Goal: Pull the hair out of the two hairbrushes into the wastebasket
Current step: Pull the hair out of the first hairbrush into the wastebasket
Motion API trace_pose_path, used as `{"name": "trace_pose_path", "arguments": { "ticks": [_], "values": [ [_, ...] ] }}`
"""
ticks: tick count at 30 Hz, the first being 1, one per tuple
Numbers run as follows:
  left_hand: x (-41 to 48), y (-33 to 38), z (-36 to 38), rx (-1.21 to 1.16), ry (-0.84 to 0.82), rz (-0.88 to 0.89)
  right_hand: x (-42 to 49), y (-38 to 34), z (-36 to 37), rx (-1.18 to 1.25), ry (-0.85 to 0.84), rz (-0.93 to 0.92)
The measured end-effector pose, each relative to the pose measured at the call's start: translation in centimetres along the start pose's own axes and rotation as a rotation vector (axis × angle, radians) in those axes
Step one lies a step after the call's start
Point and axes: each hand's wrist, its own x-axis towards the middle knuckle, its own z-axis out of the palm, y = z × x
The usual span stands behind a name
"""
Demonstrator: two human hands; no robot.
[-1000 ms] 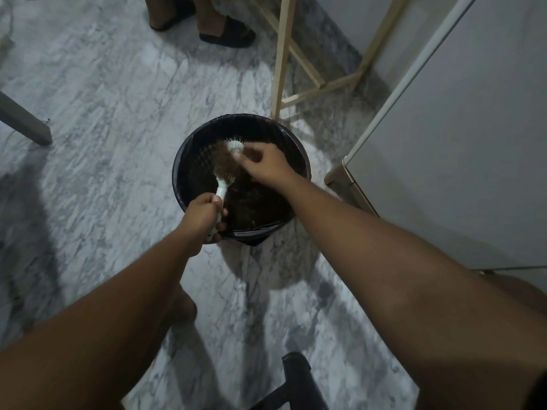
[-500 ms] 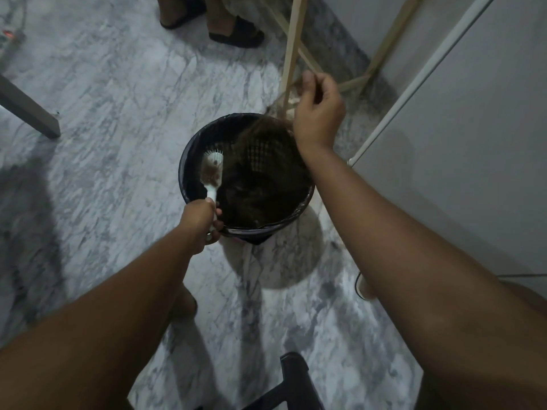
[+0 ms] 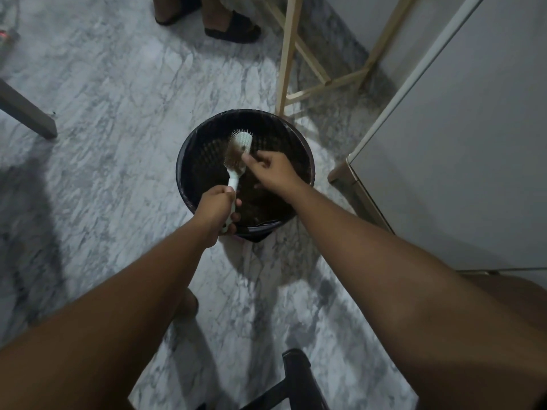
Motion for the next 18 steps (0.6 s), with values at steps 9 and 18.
{"name": "trace_pose_path", "arguments": {
  "ticks": [9,18],
  "values": [
    [0.5,0.2,0.4,0.003,0.001,-0.024,-0.4,-2.8,-2.2,-0.082,0.328,-0.371],
    [0.9,1.2,-0.3,-0.102,0.081,-0.160,-1.2,-5.9,-4.0,0.194,0.830,-0.664]
  ]
}}
